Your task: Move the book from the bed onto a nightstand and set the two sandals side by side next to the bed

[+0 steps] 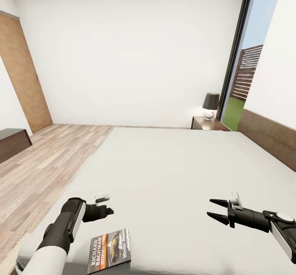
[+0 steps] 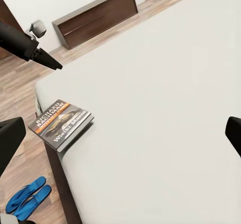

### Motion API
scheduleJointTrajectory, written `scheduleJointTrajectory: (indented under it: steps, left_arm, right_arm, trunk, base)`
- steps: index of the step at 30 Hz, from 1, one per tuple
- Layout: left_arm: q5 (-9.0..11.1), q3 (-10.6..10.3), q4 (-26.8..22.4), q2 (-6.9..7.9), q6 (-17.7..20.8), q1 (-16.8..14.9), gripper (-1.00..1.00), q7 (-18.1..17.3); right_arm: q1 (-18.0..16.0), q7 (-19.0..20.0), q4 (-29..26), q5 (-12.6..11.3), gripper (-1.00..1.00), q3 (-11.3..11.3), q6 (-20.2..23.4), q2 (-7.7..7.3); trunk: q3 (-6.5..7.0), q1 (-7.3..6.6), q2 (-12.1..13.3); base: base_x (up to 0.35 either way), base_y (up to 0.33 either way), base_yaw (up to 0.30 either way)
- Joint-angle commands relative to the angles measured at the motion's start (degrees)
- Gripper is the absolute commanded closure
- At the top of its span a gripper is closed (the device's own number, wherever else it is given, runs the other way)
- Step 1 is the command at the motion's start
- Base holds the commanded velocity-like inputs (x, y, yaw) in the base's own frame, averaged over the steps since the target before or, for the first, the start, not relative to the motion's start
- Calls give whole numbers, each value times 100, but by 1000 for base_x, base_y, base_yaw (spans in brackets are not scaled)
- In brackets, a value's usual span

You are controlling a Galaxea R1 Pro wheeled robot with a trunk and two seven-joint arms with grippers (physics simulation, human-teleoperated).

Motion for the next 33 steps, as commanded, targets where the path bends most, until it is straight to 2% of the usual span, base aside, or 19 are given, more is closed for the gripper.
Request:
scheduleJointTrajectory:
  steps: [1, 12, 21, 23, 28, 29, 30, 33]
  left_arm:
    - [-60, 24, -6, -7, 20, -4, -100, -55]
    - [-56, 24, -5, -9, 20, -4, -100, -56]
    - [-59, 24, -6, -9, 20, -5, -100, -60]
    - [-56, 24, -6, -8, 20, -5, -100, -64]
    - [-54, 24, -11, -9, 20, -4, -100, -65]
    - [-56, 24, -10, -10, 20, -4, -100, -65]
    - [-55, 24, -12, -9, 20, -4, -100, -65]
    - [-54, 24, -13, -8, 20, -5, -100, -65]
  right_arm:
    - [-3, 20, 1, -26, -100, 0, 60, -1]
    - [-3, -125, 23, -31, -100, -25, 53, 0]
    - [-3, -520, 28, -43, -100, -32, 52, 2]
    - [-3, -752, 28, -48, -100, -102, 54, 3]
    - [-3, -997, 134, -67, -100, -139, 51, 4]
    - [-3, -1049, 190, -73, -100, -155, 51, 5]
    - [-3, -1136, 282, -84, -100, -347, 49, 0]
    - [-3, -1154, 309, -86, -100, -490, 23, 3]
  trunk:
    - [-6, -1, -3]
    - [-6, -1, -3]
    - [-6, -1, -3]
    - [-6, -1, -3]
    - [-6, -1, -3]
    - [-6, -1, -3]
    - [-6, -1, -3]
    - [-6, -1, -3]
  base:
    - [0, 0, 0]
    - [0, 0, 0]
    - [0, 0, 0]
    - [0, 0, 0]
    - [0, 0, 0]
    - [0, 0, 0]
    - [0, 0, 0]
    - [0, 0, 0]
